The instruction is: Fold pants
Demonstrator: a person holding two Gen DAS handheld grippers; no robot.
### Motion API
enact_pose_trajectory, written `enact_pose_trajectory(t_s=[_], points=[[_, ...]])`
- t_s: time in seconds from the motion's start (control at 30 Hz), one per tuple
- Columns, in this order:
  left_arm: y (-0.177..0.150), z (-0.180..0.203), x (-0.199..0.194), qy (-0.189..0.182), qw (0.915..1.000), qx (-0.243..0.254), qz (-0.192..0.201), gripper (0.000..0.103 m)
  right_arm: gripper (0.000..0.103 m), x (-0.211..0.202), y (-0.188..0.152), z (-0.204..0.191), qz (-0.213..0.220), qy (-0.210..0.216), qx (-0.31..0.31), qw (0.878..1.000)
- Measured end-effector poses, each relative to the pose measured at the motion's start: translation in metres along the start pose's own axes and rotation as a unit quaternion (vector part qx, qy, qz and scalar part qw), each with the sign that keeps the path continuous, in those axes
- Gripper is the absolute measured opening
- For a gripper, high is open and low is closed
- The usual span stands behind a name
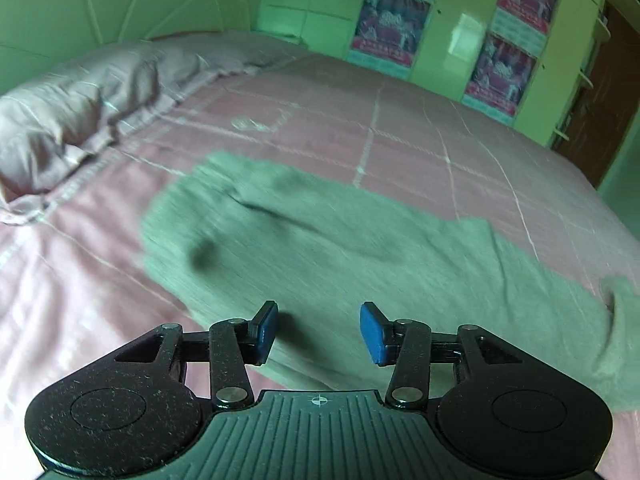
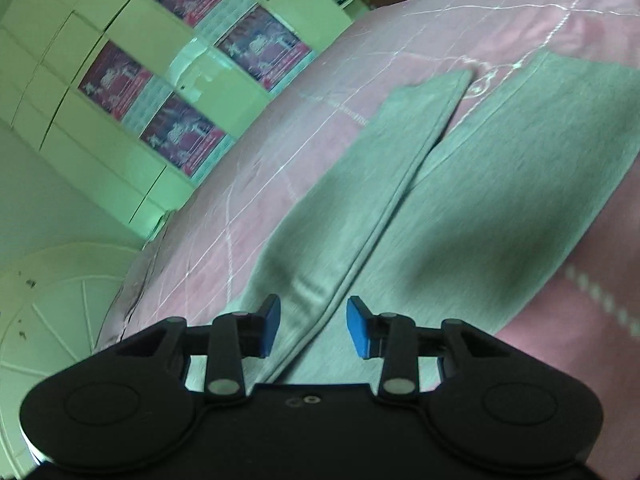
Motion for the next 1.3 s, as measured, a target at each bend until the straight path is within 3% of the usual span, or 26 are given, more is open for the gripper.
enact_pose_trajectory(t_s=[0.07,0.13,0.3,0.4,0.43,0.47,0.53,0.63,0.73,0.8,0.83,0.9,0.93,0.97,1.03,1.07,1.13,1.2,1.23,1.3], points=[[-0.014,0.009,0.014,0.028,0.9993,0.018,-0.016,0.059,0.030,0.007,0.017,0.014,0.007,-0.004,0.017,1.000],[-0.026,0.014,0.025,0.033,0.9987,0.027,-0.029,0.071,0.030,0.021,0.036,0.029,0.012,-0.007,0.041,0.999],[-0.026,0.023,0.024,0.036,0.9973,0.044,-0.048,0.076,0.028,0.052,0.076,0.066,0.017,-0.011,0.088,0.996],[-0.026,0.024,0.024,0.028,0.9971,0.046,-0.054,0.077,0.015,0.066,0.092,0.073,0.012,-0.020,0.102,0.994],[-0.026,0.024,0.024,0.026,0.9970,0.047,-0.056,0.077,0.000,0.068,0.094,0.072,0.003,-0.030,0.093,0.995],[-0.026,0.024,0.024,0.023,0.9969,0.047,-0.059,0.078,0.000,0.063,0.097,0.067,0.004,-0.037,0.078,0.996],[-0.023,0.022,0.026,0.013,0.9965,0.046,-0.068,0.078,0.000,0.036,0.101,0.043,0.032,-0.002,0.041,0.999],[-0.023,0.019,0.024,-0.010,0.9961,0.042,-0.077,0.079,0.000,-0.020,0.091,0.019,0.067,0.015,0.006,0.998],[-0.024,0.018,0.024,-0.020,0.9958,0.045,-0.077,0.080,0.001,-0.031,0.069,0.046,0.051,-0.039,0.010,0.998],[-0.025,0.020,0.025,-0.017,0.9956,0.049,-0.077,0.080,0.012,-0.013,0.054,0.078,0.016,-0.057,0.051,0.997],[-0.025,0.021,0.025,-0.016,0.9956,0.050,-0.078,0.081,0.014,-0.004,0.048,0.090,-0.005,-0.034,0.084,0.996],[-0.025,0.021,0.024,-0.016,0.9956,0.052,-0.076,0.082,0.014,-0.009,0.047,0.100,0.016,0.014,0.133,0.991],[-0.025,0.021,0.024,-0.017,0.9956,0.054,-0.075,0.082,0.022,-0.015,0.051,0.102,0.038,0.025,0.142,0.989],[-0.026,0.020,0.024,-0.019,0.9956,0.054,-0.074,0.082,0.040,-0.020,0.056,0.104,0.059,0.033,0.151,0.986],[-0.026,0.020,0.024,-0.020,0.9958,0.053,-0.071,0.083,0.066,-0.025,0.069,0.107,0.092,0.036,0.156,0.983],[-0.026,0.020,0.024,-0.019,0.9959,0.054,-0.070,0.083,0.071,-0.026,0.077,0.107,0.104,0.035,0.157,0.981],[-0.026,0.020,0.024,-0.017,0.9959,0.055,-0.070,0.083,0.067,-0.025,0.092,0.106,0.113,0.042,0.159,0.980],[-0.026,0.020,0.024,-0.016,0.9959,0.055,-0.070,0.083,0.051,-0.016,0.105,0.108,0.101,0.038,0.169,0.980],[-0.026,0.020,0.025,-0.016,0.9959,0.055,-0.071,0.083,0.004,-0.009,0.109,0.109,0.081,0.035,0.174,0.981],[-0.025,0.020,0.025,-0.014,0.9959,0.056,-0.070,0.084,0.000,-0.012,0.117,0.096,0.073,0.036,0.142,0.987]])
Point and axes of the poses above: each gripper's, at about its wrist camera, not at the fingertips, and x roughly the way its jaws point, z to its right, y to its top, the point moved 10 cm from there along x, roughly the way its jaws point, and after that the axes turned 9 degrees about -z, right-handed, at the moved point
